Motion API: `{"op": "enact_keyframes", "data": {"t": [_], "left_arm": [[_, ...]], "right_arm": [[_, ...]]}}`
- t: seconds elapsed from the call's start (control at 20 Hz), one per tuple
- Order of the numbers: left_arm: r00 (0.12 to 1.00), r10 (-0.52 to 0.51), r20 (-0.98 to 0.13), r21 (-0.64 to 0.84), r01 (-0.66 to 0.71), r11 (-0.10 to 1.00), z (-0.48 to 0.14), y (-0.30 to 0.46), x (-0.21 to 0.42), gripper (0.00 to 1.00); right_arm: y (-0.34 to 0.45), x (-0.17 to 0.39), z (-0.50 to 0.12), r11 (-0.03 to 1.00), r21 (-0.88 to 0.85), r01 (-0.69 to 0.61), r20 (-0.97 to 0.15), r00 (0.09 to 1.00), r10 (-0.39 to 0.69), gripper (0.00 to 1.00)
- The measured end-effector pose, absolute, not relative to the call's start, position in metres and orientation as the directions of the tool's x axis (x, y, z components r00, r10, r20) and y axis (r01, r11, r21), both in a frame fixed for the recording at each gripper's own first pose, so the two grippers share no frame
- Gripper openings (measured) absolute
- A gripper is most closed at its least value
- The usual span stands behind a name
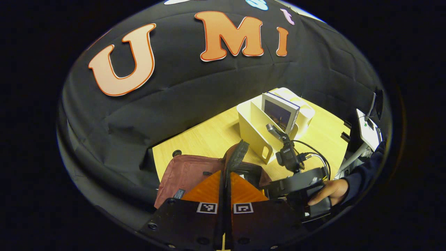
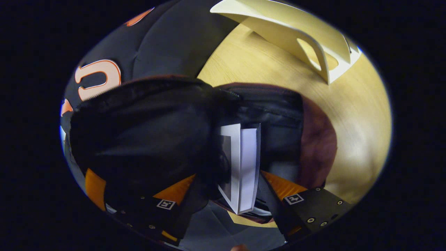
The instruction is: Open the schoolbag, grab two books from the bookshelf and put them into the schoolbag.
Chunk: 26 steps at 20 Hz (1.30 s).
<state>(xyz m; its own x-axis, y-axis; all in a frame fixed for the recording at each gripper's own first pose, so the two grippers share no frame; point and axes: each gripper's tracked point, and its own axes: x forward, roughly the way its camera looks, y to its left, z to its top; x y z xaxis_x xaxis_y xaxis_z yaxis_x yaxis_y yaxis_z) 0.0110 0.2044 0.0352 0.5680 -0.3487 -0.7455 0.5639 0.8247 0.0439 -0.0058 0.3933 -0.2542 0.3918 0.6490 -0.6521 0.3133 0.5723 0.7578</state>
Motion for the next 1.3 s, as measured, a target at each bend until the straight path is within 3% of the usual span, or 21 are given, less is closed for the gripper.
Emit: {"op": "enact_keyframes", "data": {"t": [0.2,0.4,0.45,0.55,0.6,0.65,0.85,1.3], "left_arm": [[0.561,-0.347,-0.752,0.042,0.567,0.823,0.032,0.205,0.01,0.03],[0.554,-0.339,-0.76,0.053,0.573,0.818,0.028,0.204,0.008,0.03],[0.551,-0.341,-0.761,0.053,0.578,0.814,0.026,0.203,0.005,0.07],[0.545,-0.342,-0.765,0.057,0.587,0.808,0.024,0.2,0.001,0.03],[0.546,-0.342,-0.764,0.056,0.585,0.809,0.024,0.198,0.0,0.07],[0.544,-0.345,-0.765,0.05,0.584,0.81,0.023,0.197,-0.002,0.03],[0.543,-0.329,-0.772,0.078,0.595,0.8,0.017,0.194,-0.007,0.03],[0.545,-0.342,-0.766,0.055,0.585,0.809,0.008,0.189,-0.013,0.03]], "right_arm": [[0.358,0.019,-0.222,0.552,0.784,0.284,-0.615,0.474,0.63,1.0],[0.331,0.032,-0.186,0.558,0.804,0.205,-0.569,0.536,0.623,0.97],[0.324,0.036,-0.175,0.568,0.804,0.174,-0.556,0.556,0.618,0.97],[0.307,0.047,-0.155,0.584,0.802,0.129,-0.534,0.594,0.602,0.97],[0.298,0.053,-0.147,0.584,0.801,0.13,-0.526,0.617,0.585,0.97],[0.287,0.059,-0.141,0.584,0.8,0.135,-0.523,0.634,0.57,0.97],[0.258,0.069,-0.126,0.579,0.8,0.159,-0.519,0.667,0.534,0.97],[0.155,0.069,-0.101,0.873,0.482,0.068,-0.702,0.627,0.339,0.97]]}}
